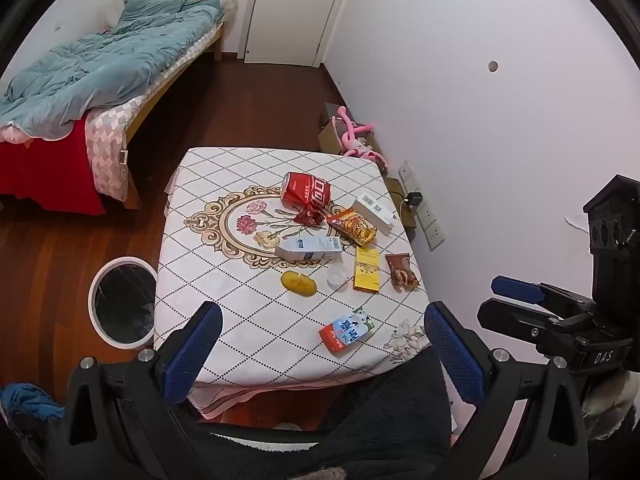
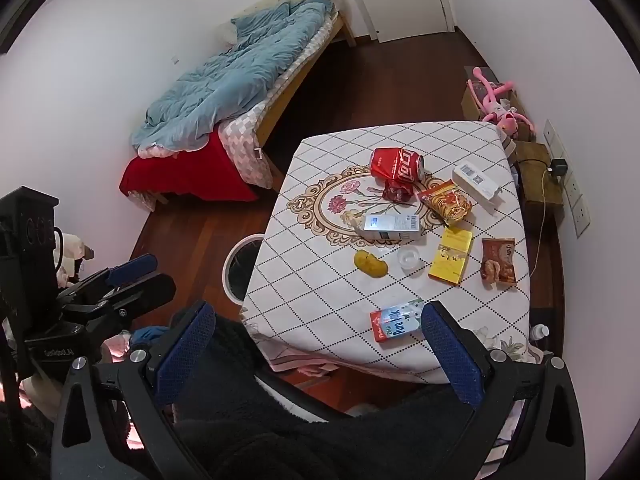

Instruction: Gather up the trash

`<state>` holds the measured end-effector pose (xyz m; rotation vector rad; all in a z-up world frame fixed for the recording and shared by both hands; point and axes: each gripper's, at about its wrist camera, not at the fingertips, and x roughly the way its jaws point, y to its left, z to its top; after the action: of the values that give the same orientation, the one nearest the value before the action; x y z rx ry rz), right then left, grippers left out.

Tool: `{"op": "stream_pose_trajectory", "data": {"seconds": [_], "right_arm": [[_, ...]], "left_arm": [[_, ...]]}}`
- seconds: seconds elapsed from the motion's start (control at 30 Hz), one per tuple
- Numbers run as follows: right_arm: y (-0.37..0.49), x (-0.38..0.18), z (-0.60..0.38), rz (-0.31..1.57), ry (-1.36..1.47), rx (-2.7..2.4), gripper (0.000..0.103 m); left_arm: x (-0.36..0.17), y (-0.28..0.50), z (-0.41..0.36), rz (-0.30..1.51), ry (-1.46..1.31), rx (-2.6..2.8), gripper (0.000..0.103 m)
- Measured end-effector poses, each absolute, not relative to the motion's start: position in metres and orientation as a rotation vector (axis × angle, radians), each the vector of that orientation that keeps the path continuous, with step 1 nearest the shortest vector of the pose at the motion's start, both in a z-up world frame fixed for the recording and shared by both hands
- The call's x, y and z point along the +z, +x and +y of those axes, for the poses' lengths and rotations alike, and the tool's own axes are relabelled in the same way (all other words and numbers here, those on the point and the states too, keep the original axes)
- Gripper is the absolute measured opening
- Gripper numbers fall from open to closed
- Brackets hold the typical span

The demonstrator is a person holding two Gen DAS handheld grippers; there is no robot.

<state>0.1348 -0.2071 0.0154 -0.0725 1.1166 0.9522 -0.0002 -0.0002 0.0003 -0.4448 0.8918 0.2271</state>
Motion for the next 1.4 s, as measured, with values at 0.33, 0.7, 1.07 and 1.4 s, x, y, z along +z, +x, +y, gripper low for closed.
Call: {"op": "stream_pose_trajectory", "data": {"seconds": [0.33,0.7,1.07,1.4], "right_arm": [[0.136,0.015,-0.208,1.120,-0.067,0.955,0.103],[0.135,0.012,-0.198,1.117,-0.063,0.972,0.103],[0.144,0.013,-0.197,1.119,-0.056,0.988,0.103],[0.145,0.012,-0.195,1.120,-0.057,0.988,0.103]], "left_arm": [[-0.003,0.005,-0.003,0.892,-0.460,0.220,0.103],[-0.001,0.007,-0.001,0.889,-0.475,0.202,0.103],[0.002,0.011,0.000,0.877,-0.483,0.198,0.103],[0.004,0.009,0.003,0.868,-0.494,0.194,0.103]]}}
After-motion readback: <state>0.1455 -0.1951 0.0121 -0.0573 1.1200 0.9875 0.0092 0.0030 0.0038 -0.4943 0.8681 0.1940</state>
